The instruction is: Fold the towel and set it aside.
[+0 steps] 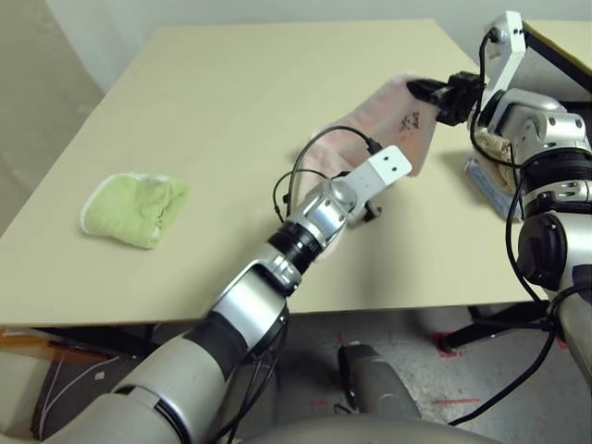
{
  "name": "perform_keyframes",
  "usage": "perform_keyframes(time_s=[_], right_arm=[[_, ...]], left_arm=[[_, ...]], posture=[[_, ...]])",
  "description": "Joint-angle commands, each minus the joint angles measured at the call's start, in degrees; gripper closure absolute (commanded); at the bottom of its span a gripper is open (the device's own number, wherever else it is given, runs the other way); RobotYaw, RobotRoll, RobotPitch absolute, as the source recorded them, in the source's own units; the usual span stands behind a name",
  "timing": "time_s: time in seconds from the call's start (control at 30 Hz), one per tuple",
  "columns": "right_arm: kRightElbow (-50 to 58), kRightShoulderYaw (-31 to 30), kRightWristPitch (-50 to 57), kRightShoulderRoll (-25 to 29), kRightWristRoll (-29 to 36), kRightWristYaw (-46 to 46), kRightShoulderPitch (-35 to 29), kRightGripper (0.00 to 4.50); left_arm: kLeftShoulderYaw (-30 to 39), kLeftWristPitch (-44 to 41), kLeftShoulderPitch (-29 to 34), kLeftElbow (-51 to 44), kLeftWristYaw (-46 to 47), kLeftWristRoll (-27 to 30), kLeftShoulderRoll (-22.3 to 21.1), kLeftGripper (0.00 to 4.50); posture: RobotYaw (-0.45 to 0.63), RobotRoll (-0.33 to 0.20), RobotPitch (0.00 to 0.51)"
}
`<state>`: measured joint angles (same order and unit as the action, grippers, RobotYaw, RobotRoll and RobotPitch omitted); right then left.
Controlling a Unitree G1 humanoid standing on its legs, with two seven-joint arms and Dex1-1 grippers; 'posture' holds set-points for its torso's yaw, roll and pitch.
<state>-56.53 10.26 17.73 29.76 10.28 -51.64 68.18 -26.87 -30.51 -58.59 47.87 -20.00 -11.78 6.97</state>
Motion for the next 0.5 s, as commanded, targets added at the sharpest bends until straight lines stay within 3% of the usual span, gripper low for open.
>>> perform_keyframes(time_s=[0.03, 0.2, 0.3, 0.5], right_arm=[[0.88, -0.08, 0.58, 0.46, 0.50, 0.08, -0.70, 4.50], [0.25, -0.51, -0.05, 0.49, 0.12, -0.23, -0.61, 4.50], [-0.42, -0.76, -0.62, 0.58, -0.11, -0.39, -0.48, 4.50], [-3.05, -1.60, -2.86, 1.32, -1.24, -0.69, -0.46, 4.50]], left_arm=[[0.55, -0.18, -0.49, 3.02, 0.67, -1.47, 0.76, 2.56], [1.61, -2.30, -0.61, -0.63, -0.50, -1.34, -1.05, 4.46], [2.03, -6.14, 0.24, -7.52, -2.56, -1.25, -3.37, 4.46], [7.17, -24.14, 3.95, -38.04, -9.83, 4.07, -10.22, 4.46]], posture=[[0.12, 0.000, 0.054], [0.13, 0.000, 0.054], [0.13, 0.000, 0.054], [0.15, 0.000, 0.060]])
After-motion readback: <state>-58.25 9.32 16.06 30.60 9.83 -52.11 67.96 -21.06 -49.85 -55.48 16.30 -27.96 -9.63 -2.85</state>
